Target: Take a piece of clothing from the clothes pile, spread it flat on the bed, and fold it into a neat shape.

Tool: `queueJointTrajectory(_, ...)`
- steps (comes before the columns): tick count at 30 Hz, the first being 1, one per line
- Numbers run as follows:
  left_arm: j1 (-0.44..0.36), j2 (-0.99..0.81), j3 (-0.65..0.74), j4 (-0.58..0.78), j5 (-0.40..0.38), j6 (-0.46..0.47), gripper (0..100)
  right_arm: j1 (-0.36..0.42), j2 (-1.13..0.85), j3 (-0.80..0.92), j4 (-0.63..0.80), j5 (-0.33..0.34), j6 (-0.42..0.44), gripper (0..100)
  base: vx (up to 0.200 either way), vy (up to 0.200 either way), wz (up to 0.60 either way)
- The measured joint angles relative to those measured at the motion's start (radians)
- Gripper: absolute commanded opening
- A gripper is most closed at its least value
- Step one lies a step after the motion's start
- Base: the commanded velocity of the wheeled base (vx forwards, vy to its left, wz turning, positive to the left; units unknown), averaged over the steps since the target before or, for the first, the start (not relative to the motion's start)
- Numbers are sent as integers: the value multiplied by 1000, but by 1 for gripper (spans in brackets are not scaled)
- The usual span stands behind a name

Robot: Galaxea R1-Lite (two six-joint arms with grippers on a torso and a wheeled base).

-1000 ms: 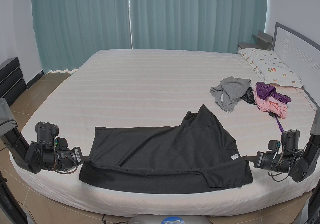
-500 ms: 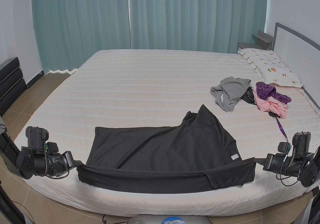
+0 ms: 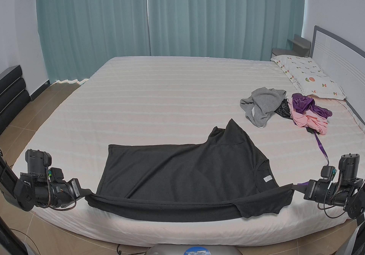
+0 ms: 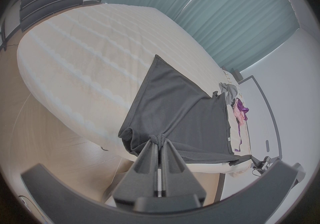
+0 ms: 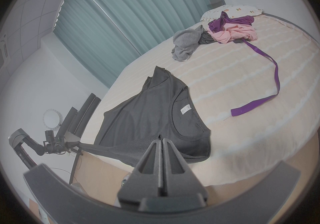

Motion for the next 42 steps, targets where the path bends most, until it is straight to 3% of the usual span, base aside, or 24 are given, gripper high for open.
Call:
queueJointTrajectory(12,16,-33,57,3,1,4,0,-7,-40,13,26,-1,-6,0,0,0,0)
queueJointTrajectory(29,16,-34,100,3,3,3,0,-2,-84,13,170,-10,-31,0,0,0,0)
queueJointTrajectory(42,3,75,-2,-3,39,-33,0,29,22,-109,176,-43,-30,0,0,0,0)
